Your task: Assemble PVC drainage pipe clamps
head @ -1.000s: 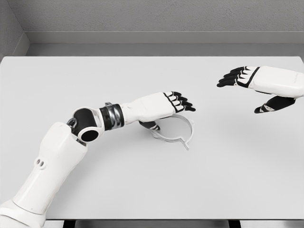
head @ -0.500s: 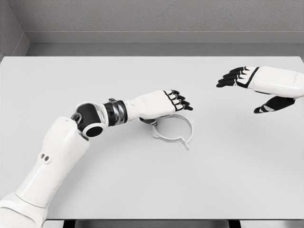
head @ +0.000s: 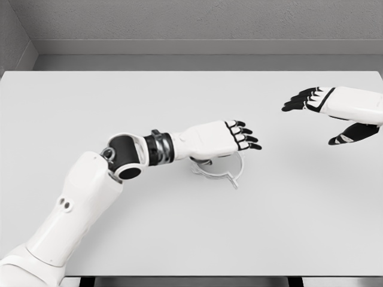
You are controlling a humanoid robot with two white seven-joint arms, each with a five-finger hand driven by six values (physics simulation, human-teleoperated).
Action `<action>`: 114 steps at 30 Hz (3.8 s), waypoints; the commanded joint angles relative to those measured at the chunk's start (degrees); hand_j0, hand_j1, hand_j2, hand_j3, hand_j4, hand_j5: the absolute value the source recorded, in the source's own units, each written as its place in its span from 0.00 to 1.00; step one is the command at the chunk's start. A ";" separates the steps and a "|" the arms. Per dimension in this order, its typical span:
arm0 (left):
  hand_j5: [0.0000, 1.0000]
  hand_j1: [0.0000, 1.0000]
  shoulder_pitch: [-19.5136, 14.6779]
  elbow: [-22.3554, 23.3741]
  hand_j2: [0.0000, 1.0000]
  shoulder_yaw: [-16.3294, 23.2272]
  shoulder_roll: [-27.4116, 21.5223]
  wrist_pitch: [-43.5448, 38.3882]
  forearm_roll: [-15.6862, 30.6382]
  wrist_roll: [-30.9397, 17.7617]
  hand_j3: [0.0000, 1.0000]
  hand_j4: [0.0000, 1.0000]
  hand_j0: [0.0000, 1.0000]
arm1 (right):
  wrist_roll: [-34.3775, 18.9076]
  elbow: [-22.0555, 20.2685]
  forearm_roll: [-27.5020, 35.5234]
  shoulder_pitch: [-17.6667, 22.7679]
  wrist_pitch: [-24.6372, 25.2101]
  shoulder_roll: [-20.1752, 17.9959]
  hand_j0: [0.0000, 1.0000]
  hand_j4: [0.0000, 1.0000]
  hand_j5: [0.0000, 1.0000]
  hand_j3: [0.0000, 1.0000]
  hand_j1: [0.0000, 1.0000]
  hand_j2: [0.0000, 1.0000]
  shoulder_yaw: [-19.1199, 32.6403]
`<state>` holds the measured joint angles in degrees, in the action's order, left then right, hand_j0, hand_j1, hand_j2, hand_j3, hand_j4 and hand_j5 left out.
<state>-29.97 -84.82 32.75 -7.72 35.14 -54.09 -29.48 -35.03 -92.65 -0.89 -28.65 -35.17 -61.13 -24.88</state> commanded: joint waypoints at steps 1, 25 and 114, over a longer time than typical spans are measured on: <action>1.00 1.00 0.00 0.18 1.00 0.65 0.08 -0.14 0.21 0.04 1.00 1.00 1.00 | 0.03 -0.17 0.45 0.00 0.17 -0.30 1.00 1.00 1.00 1.00 1.00 1.00 0.00; 1.00 1.00 2.37 -2.72 1.00 1.53 -0.54 -0.14 0.47 0.04 1.00 1.00 1.00 | 0.03 -1.84 0.45 0.09 0.17 -0.30 1.00 1.00 1.00 1.00 1.00 1.00 0.00; 1.00 1.00 6.50 10.11 1.00 -21.23 1.75 -0.14 9.26 0.04 1.00 1.00 1.00 | 0.03 -7.20 0.62 0.26 1.77 -2.94 1.00 1.00 1.00 1.00 1.00 1.00 0.09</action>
<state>-23.90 -75.89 11.44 -6.35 35.12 -45.17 -29.47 -35.03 -98.82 -0.62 -28.39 -33.59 -63.96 -24.75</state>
